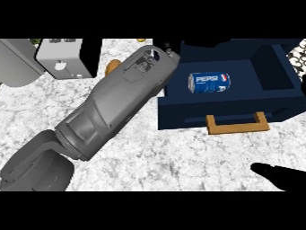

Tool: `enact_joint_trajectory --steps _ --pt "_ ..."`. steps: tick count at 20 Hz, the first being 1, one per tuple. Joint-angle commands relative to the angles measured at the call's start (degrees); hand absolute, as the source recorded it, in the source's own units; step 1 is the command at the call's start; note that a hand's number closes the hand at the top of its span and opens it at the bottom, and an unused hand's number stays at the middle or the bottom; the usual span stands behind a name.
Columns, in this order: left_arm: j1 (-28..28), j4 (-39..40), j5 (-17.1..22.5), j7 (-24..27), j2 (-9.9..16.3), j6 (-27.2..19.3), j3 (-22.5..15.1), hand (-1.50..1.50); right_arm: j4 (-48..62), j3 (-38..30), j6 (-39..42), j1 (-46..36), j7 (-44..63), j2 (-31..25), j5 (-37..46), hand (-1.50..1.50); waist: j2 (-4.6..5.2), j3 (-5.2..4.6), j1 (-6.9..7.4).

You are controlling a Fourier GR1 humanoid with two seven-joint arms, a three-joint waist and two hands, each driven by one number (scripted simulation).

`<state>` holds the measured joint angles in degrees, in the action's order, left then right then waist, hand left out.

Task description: Pick up the can, place it into the drawer and close the drawer

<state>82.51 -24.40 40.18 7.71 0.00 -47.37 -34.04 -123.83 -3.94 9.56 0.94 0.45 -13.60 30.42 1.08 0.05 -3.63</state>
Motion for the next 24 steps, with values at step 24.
enact_joint_trajectory --steps 24 --pt "-5.4 -22.6 -7.4 -19.3 14.9 -0.5 -3.0 -1.5 53.4 6.6 -29.1 -19.8 -4.7 6.8 33.9 -1.5 -1.35 0.02 6.78"
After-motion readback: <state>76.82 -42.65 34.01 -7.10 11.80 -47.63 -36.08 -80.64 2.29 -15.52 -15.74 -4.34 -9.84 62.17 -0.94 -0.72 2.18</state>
